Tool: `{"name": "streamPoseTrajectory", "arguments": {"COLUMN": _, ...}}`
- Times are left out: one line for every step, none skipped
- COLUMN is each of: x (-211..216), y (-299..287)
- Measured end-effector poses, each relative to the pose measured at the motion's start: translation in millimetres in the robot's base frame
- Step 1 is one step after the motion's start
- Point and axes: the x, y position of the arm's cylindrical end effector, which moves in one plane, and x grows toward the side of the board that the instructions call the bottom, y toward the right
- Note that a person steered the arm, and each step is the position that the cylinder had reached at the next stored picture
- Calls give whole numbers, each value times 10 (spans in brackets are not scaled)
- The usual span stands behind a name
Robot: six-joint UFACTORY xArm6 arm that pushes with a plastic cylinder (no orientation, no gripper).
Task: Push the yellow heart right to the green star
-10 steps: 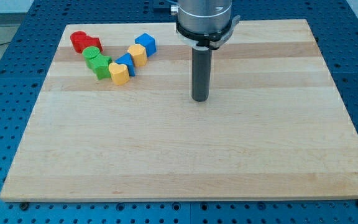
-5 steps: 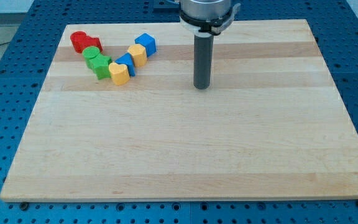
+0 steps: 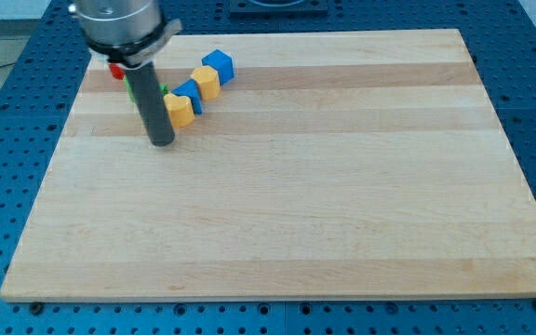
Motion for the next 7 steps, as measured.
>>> {"name": "streamPoseTrajectory", "arguments": {"x": -122, "y": 25}}
{"name": "streamPoseTrajectory", "arguments": {"x": -120, "y": 185}}
{"name": "streamPoseTrajectory", "arguments": {"x": -178, "y": 162}}
{"name": "streamPoseTrajectory", "arguments": {"x": -179, "y": 33}}
{"name": "streamPoseTrajectory", "arguments": {"x": -179, "y": 35}}
{"name": "streamPoseTrajectory", "arguments": {"x": -179, "y": 48}}
{"name": "streamPoseTrajectory", "arguments": {"x": -202, "y": 48}}
